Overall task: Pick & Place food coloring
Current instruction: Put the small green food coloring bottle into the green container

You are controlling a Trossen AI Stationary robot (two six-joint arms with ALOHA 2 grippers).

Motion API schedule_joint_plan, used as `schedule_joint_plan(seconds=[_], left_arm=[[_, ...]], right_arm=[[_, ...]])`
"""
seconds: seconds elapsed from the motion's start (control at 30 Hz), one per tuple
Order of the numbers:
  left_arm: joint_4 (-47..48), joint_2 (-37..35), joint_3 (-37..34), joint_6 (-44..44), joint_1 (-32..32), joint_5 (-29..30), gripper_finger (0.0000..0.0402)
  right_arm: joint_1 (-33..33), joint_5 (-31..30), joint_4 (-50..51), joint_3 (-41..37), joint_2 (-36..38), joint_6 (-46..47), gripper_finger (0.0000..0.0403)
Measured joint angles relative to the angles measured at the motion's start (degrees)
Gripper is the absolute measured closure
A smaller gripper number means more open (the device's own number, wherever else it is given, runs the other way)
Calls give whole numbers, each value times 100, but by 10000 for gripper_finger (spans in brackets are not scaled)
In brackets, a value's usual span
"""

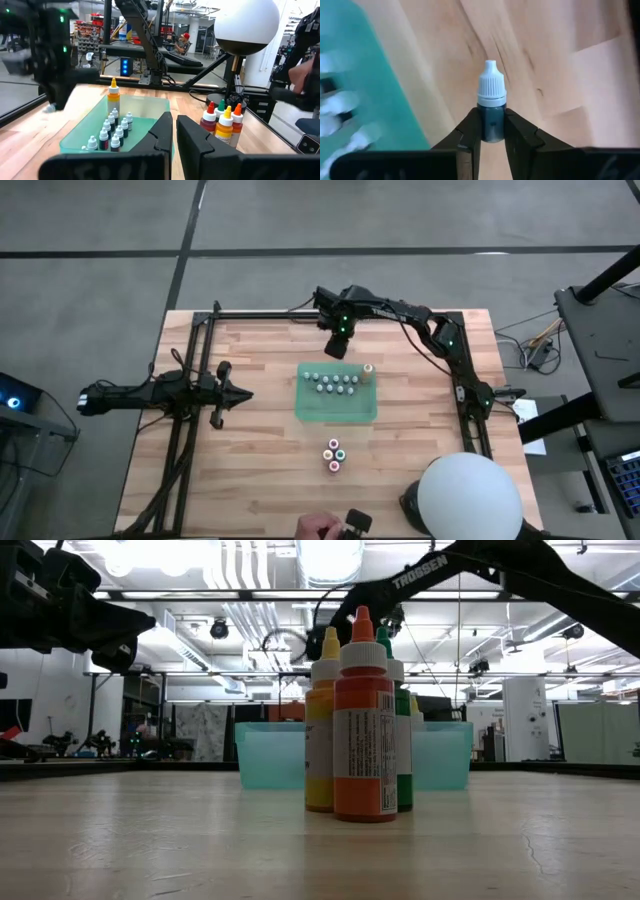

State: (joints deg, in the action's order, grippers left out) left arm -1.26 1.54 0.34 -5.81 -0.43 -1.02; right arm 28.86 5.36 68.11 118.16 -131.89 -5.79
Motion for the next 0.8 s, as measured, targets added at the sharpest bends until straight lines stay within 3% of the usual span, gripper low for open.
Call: schedule_joint_plan(seconds=[0.33, 0.8], left_arm=[[0, 0, 2, -1, 4, 0, 401], [-2, 0, 0, 0, 2, -1, 401]], right_arm=[[-36, 1008, 363, 966, 579, -626, 346], [-448, 1039, 549, 1286, 1416, -1102, 346]])
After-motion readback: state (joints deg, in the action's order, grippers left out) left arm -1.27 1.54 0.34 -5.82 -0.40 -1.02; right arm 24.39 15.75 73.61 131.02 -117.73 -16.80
